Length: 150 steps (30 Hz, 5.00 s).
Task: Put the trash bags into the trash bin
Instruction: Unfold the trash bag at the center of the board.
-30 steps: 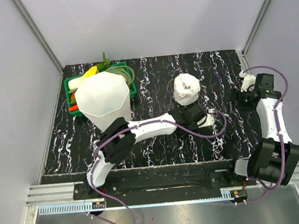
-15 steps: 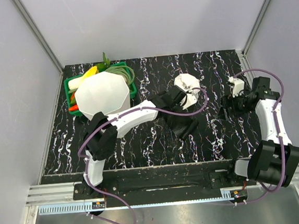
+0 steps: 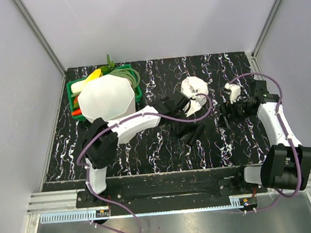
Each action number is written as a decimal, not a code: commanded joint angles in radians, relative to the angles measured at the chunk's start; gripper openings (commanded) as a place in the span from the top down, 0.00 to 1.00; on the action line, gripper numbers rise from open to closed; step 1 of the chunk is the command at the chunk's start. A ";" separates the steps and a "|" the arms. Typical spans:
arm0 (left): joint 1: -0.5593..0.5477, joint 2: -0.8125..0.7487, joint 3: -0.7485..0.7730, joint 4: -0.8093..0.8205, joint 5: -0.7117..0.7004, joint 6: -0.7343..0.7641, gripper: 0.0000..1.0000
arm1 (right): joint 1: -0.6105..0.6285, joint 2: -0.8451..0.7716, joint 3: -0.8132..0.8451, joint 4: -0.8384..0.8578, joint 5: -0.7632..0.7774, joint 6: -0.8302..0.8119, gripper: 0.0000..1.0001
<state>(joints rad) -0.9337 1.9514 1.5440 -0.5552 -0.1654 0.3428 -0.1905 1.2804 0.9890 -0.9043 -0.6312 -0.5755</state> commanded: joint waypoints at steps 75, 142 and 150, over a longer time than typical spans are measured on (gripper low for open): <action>0.024 -0.290 -0.288 0.218 0.001 -0.025 1.00 | 0.537 0.519 0.116 0.275 0.715 0.417 0.13; 0.038 -0.603 -0.519 0.198 -0.112 0.032 1.00 | 0.356 0.304 0.192 0.082 0.447 0.321 0.17; 0.036 -0.628 -0.530 0.184 -0.079 0.047 1.00 | 0.410 0.448 0.139 0.223 0.524 0.365 0.18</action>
<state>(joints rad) -0.8997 1.3758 1.0233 -0.3748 -0.2638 0.3706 0.2188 1.6615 1.1450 -0.7605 -0.1486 -0.2352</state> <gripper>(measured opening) 0.016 0.824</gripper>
